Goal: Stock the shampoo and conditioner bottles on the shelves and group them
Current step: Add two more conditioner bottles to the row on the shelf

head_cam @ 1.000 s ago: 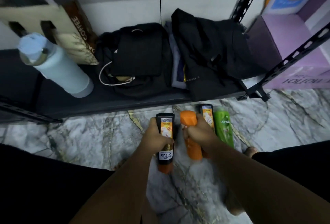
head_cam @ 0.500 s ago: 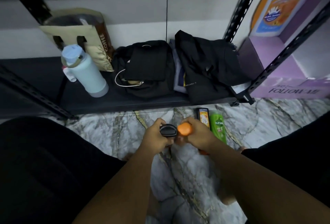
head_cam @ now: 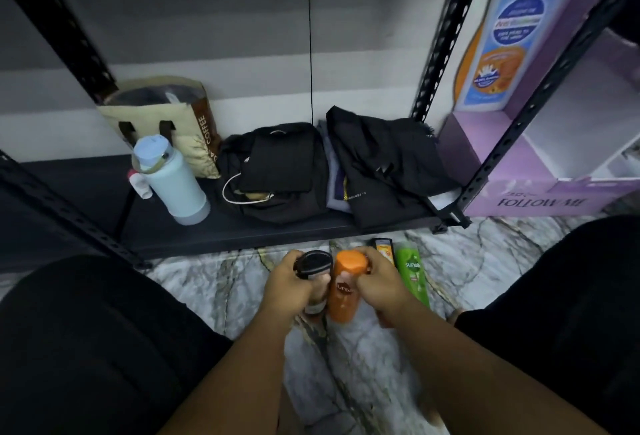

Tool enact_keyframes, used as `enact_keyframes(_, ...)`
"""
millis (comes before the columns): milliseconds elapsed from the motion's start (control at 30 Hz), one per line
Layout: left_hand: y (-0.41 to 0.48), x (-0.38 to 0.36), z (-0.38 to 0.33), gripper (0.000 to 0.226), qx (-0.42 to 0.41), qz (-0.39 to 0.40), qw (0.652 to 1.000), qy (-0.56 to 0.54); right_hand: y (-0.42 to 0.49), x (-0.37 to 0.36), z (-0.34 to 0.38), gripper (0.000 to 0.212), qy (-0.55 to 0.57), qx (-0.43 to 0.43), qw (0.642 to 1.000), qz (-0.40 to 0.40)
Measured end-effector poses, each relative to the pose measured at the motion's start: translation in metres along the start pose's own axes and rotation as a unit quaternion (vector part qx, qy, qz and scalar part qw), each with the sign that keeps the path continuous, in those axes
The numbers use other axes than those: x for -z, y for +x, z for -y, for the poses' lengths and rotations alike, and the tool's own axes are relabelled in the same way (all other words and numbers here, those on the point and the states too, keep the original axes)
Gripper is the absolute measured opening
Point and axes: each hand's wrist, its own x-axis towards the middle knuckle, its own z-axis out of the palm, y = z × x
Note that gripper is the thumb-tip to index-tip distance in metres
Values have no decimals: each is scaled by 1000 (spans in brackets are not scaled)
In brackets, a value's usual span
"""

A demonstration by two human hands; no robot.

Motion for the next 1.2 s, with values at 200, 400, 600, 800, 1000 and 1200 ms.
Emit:
enact_keyframes(200, -19, 25, -77, 32, -85, -36, 990, -104, -26, 14, 77, 39, 239, 76, 968, -23)
enact_keyframes(400, -66, 78, -194, 35, -241, -35, 955, -170, -71, 51, 204, 43, 275, 214, 937, -25)
enact_keyframes(600, -102, 116, -278, 36, -341, -49, 915, -211, -121, 80, 302, 50, 242, 318, 916, -26)
enact_keyframes(800, -123, 143, -346, 30, -416, -75, 881, -211, -139, 96, 373, 45, 232, 390, 890, -52)
enact_keyframes(1000, -129, 163, -406, 31, -467, -96, 856, -199, -134, 104, 434, 53, 247, 414, 874, -62)
enact_keyframes(1200, -124, 177, -453, 31, -489, -102, 847, -180, -131, 113, 480, 46, 261, 440, 856, -69)
